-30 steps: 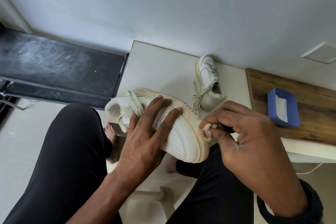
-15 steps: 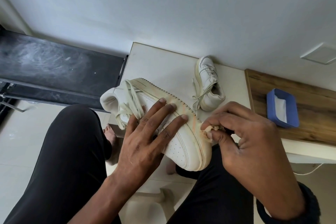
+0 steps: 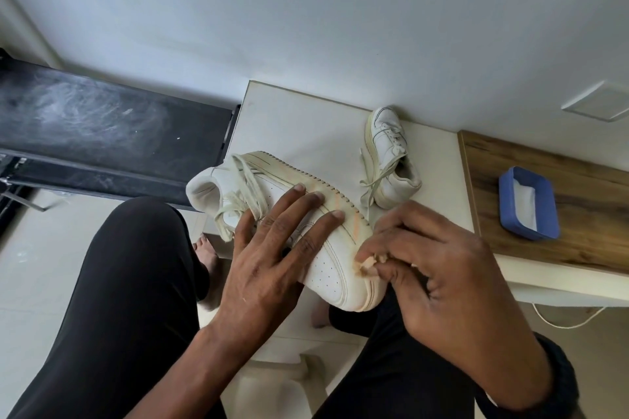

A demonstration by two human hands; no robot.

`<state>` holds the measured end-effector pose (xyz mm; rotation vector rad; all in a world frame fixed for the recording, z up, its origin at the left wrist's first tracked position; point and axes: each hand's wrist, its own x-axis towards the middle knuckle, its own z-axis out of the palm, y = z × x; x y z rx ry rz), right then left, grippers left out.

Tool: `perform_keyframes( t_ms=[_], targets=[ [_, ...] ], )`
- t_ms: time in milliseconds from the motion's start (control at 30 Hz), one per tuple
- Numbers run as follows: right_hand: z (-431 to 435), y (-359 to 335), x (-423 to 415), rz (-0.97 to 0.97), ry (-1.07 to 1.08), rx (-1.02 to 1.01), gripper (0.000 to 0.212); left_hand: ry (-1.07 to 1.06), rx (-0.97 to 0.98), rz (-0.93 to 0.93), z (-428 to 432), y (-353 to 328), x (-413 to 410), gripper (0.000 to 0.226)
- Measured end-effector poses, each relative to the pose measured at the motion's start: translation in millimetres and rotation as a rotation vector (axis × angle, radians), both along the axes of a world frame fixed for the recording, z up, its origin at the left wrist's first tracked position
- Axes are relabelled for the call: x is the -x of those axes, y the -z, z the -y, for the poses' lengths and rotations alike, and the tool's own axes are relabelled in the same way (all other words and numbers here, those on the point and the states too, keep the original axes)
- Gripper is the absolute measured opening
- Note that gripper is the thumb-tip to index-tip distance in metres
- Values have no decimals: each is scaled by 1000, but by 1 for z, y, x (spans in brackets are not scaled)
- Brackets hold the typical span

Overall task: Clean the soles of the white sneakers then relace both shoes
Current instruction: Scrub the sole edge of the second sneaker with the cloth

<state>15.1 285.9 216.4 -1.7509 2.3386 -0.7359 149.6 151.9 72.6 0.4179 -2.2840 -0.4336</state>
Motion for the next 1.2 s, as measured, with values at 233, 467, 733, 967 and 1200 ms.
perform_keyframes(
  t_ms=[233,467,733,967,1200],
  targets=[
    [3,8,18,327,184,96,21,14,-38,1,0,-2,1,66],
    [-18,42,29,1563,553,152,21,-35,-7,-60,3,-9,0,68],
    [-10,114,33,1850,564,-211,109,27,-4,-73,-1,-7,-1,62],
    [6,75,58,1809,134,-390,110,196,73,4,-12,-7,1,61],
    [7,75,59,1696,219,-413,82,154,115,66,-13,-3,2,64]
  ],
)
